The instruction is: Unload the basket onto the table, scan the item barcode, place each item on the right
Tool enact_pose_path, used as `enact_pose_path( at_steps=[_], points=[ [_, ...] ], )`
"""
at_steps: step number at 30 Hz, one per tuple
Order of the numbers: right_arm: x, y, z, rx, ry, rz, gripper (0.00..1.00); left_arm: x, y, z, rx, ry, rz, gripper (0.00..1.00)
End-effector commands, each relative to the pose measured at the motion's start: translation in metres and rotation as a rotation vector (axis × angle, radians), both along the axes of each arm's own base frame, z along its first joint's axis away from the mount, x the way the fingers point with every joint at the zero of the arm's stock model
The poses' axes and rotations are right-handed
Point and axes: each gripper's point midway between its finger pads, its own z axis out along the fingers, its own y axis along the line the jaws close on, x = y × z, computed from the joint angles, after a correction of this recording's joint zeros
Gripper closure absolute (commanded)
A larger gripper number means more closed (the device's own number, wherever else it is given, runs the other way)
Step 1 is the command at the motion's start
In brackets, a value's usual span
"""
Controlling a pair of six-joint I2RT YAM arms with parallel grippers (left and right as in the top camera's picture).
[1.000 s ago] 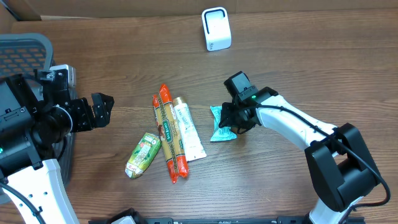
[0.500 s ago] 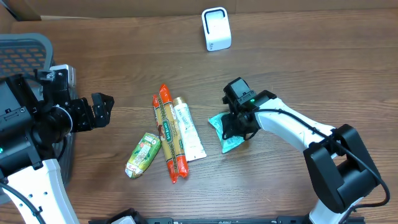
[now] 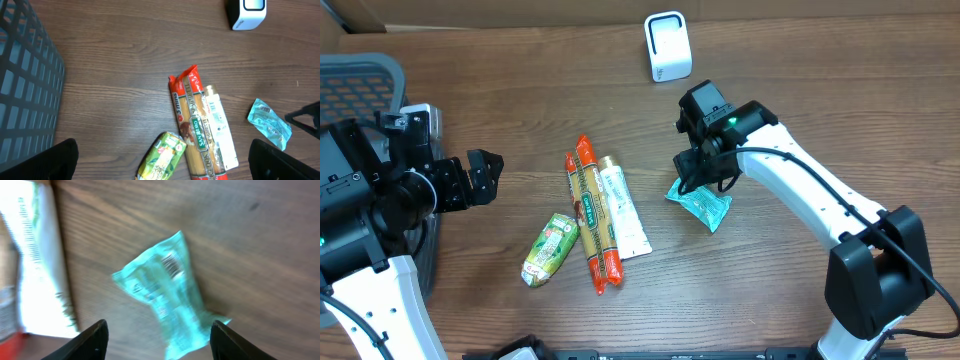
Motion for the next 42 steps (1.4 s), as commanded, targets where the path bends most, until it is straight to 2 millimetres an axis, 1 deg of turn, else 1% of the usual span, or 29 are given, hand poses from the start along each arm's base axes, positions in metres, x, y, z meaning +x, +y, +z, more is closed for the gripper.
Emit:
enact_pose_path(
  at_steps=[1, 3, 7, 8, 11, 13, 14, 16, 20, 25, 26, 27, 29, 31, 33, 35, 36, 38, 42],
  points=[
    [-0.037, 0.031, 0.002, 0.207, 0.227, -0.141, 0.34, 0.001, -0.001, 0.000, 0.000, -0.007, -0.022, 0.00],
    [-0.051, 0.034, -0.006, 0.218, 0.287, -0.156, 0.34, 0.001, -0.001, 0.000, 0.000, -0.007, -0.022, 0.00],
    [-0.073, 0.031, -0.025, 0.178, 0.348, -0.165, 0.34, 0.001, -0.001, 0.000, 0.000, -0.007, -0.022, 0.00],
    [-0.081, 0.028, -0.032, 0.162, 0.369, -0.170, 0.34, 0.001, -0.001, 0.000, 0.000, -0.007, -0.022, 0.01],
    [-0.087, 0.022, -0.045, 0.146, 0.381, -0.174, 0.35, 0.001, -0.001, 0.000, 0.000, -0.007, -0.022, 0.00],
    [-0.087, 0.013, -0.056, 0.126, 0.371, -0.189, 0.35, 0.001, -0.001, 0.000, 0.000, -0.007, -0.022, 0.01],
    [-0.085, 0.004, -0.065, 0.107, 0.359, -0.206, 0.35, 0.001, -0.001, 0.000, 0.000, -0.007, -0.022, 0.01],
    [-0.079, -0.006, -0.070, 0.081, 0.335, -0.226, 0.35, 0.001, -0.001, 0.000, 0.000, -0.007, -0.022, 0.00],
    [-0.059, -0.032, -0.073, 0.042, 0.278, -0.263, 0.35, 0.001, -0.001, 0.000, 0.000, -0.007, -0.022, 0.01],
    [-0.038, -0.060, -0.073, 0.062, 0.234, -0.221, 0.34, 0.001, -0.001, 0.000, 0.000, -0.007, -0.022, 0.00],
    [-0.036, -0.062, -0.072, 0.080, 0.233, -0.205, 0.35, 0.001, -0.001, 0.000, 0.000, -0.007, -0.022, 0.00],
    [-0.034, -0.058, -0.066, 0.150, 0.242, -0.164, 0.35, 0.001, -0.001, 0.000, 0.000, -0.007, -0.022, 0.00],
    [-0.031, -0.054, -0.057, 0.209, 0.242, -0.126, 0.34, 0.001, -0.001, 0.000, 0.000, -0.007, -0.022, 0.00],
    [-0.024, -0.054, -0.047, 0.233, 0.222, -0.111, 0.34, 0.001, -0.001, 0.000, 0.000, -0.007, -0.022, 0.00],
    [-0.012, -0.056, -0.033, 0.252, 0.179, -0.083, 0.30, 0.001, -0.001, 0.000, 0.000, -0.007, -0.022, 0.01],
    [0.005, -0.057, -0.020, 0.264, 0.113, -0.040, 0.23, 0.001, -0.001, 0.000, 0.000, -0.007, -0.022, 0.01],
    [0.012, -0.055, -0.018, 0.269, 0.072, -0.008, 0.21, 0.001, -0.001, 0.000, 0.000, -0.007, -0.022, 0.00],
    [0.018, -0.053, -0.021, 0.273, 0.055, 0.001, 0.21, 0.001, -0.001, 0.000, 0.000, -0.007, -0.022, 0.01],
    [0.019, -0.051, -0.036, 0.275, 0.084, -0.002, 0.23, 0.001, -0.001, 0.000, 0.000, -0.007, -0.022, 0.00]
  ],
)
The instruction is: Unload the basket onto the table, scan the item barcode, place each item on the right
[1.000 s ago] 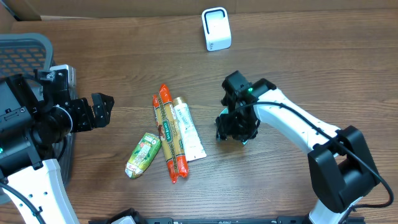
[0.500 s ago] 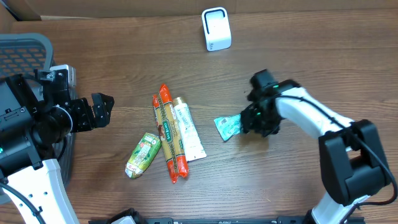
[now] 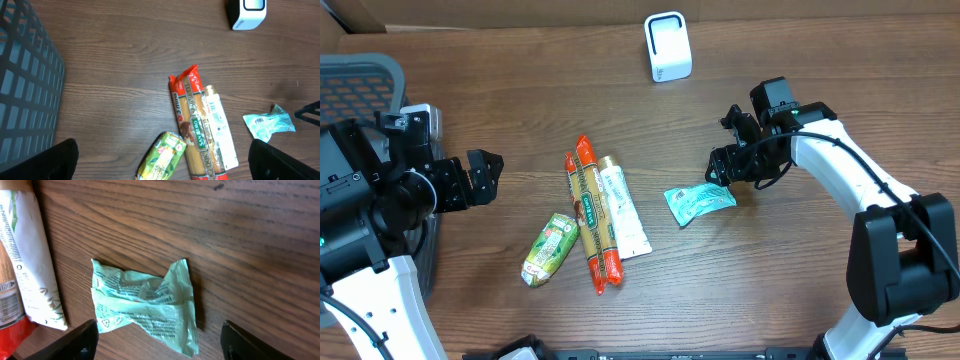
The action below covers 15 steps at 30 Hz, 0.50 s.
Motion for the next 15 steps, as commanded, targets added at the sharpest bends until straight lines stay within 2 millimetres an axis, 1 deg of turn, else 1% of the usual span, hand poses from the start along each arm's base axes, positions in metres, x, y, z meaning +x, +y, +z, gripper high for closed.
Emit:
enact_pose_path(
  at_steps=[1, 6, 15],
  points=[
    [0.002, 0.005, -0.008, 0.027, 0.013, 0.037, 0.23, 0.002, -0.001, 0.000, 0.000, -0.008, -0.022, 0.00],
    [-0.003, 0.004, -0.021, 0.022, 0.059, 0.036, 0.24, 0.002, -0.001, 0.000, 0.000, -0.008, -0.022, 0.00],
    [-0.005, 0.004, -0.022, 0.021, 0.067, 0.035, 0.24, 0.002, -0.001, 0.000, 0.000, -0.008, -0.022, 0.00]
  ],
)
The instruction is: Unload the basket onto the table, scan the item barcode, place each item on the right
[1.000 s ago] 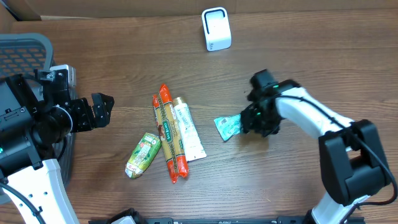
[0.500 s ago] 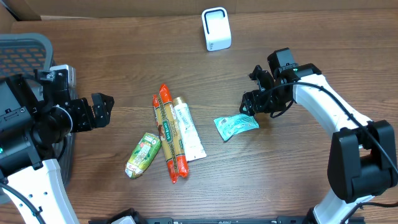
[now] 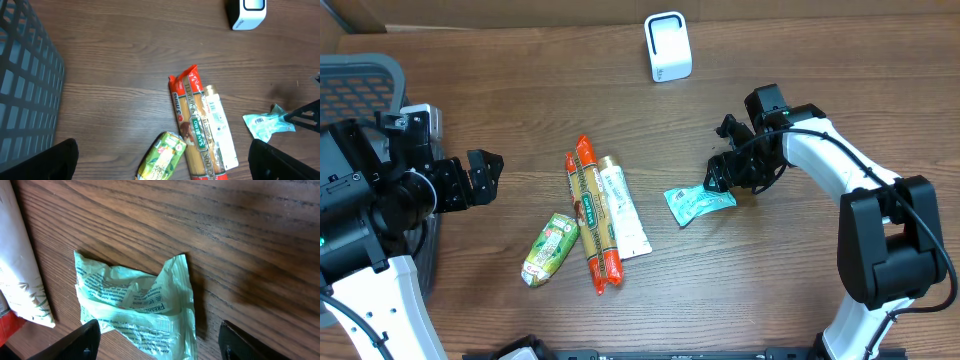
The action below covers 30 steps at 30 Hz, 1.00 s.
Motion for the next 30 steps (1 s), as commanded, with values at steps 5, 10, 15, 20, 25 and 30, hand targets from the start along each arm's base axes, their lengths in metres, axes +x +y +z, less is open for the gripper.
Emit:
enact_pose_path(
  at_steps=[5, 10, 15, 20, 25, 30],
  points=[
    [0.0029, 0.0018, 0.0048, 0.019, -0.012, 0.005, 0.24, 0.0014, -0.0009, 0.0002, 0.000, -0.007, -0.022, 0.01],
    [0.0027, 0.0018, 0.0047, 0.019, -0.011, 0.005, 0.23, 0.0014, -0.0009, 0.0003, 0.001, -0.008, -0.022, 0.00],
    [0.0022, 0.0017, 0.0047, 0.018, -0.009, 0.005, 0.23, 0.0014, -0.0009, 0.0002, 0.000, -0.007, -0.022, 0.01],
    [0.0019, 0.0016, 0.0047, 0.018, -0.008, 0.005, 0.23, 0.0014, -0.0009, 0.0002, 0.000, -0.007, -0.022, 0.00],
    [0.0022, 0.0017, 0.0047, 0.018, -0.009, 0.006, 0.23, 0.0014, -0.0009, 0.0002, 0.000, -0.007, -0.022, 0.00],
    [0.0035, 0.0022, 0.0048, 0.022, -0.023, 0.023, 0.23, 0.0014, -0.0009, 0.0002, 0.000, -0.007, -0.022, 0.01]
  ],
)
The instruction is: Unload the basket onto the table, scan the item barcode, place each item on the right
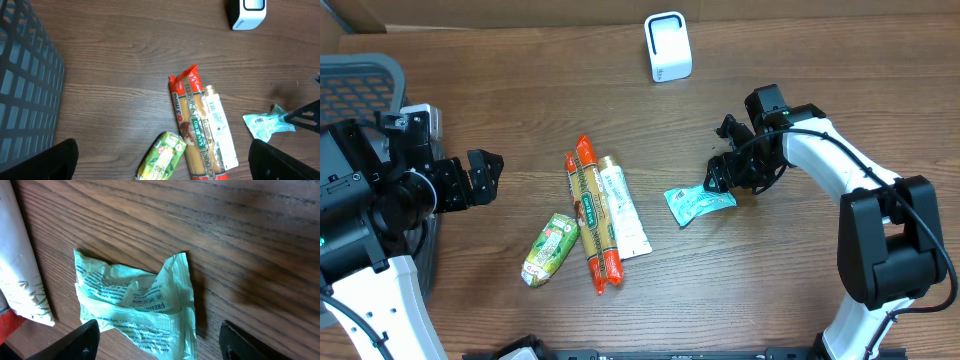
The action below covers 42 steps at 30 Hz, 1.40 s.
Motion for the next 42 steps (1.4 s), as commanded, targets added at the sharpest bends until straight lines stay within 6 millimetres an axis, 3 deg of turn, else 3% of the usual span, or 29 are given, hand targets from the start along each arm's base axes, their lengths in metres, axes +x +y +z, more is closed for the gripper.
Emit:
enact_pose_path(
  at_steps=[1, 10, 20, 22, 24, 28, 33, 38, 42],
  points=[
    [0.004, 0.003, 0.005, 0.026, -0.024, 0.020, 0.23, 0.002, -0.001, 0.000, 0.000, -0.008, -0.022, 0.00],
    [-0.007, 0.013, 0.001, 0.104, -0.038, 0.116, 0.26, 0.002, -0.001, 0.000, 0.000, -0.008, -0.022, 0.00],
    [-0.016, 0.016, -0.029, 0.138, -0.053, 0.081, 0.32, 0.001, -0.001, 0.000, 0.001, -0.008, -0.022, 0.00],
    [-0.017, 0.015, -0.035, 0.138, -0.052, 0.055, 0.39, 0.001, -0.001, 0.000, 0.001, -0.008, -0.022, 0.00],
    [-0.018, 0.015, -0.039, 0.139, -0.045, 0.026, 0.66, 0.002, -0.001, 0.000, 0.000, -0.008, -0.022, 0.01],
    [-0.019, 0.017, -0.039, 0.156, -0.014, -0.021, 0.96, 0.001, -0.001, 0.000, 0.001, -0.008, -0.022, 0.01],
    [-0.015, 0.031, 0.000, 0.358, 0.002, -0.031, 0.96, 0.002, -0.001, 0.000, 0.000, -0.008, -0.022, 0.00],
    [-0.004, 0.014, 0.055, 0.409, -0.071, -0.091, 0.96, 0.002, -0.001, 0.000, 0.000, -0.008, -0.022, 0.00],
    [-0.014, -0.002, 0.110, 0.422, -0.171, -0.116, 0.96, 0.002, -0.001, 0.000, 0.000, -0.008, -0.022, 0.00]
  ],
)
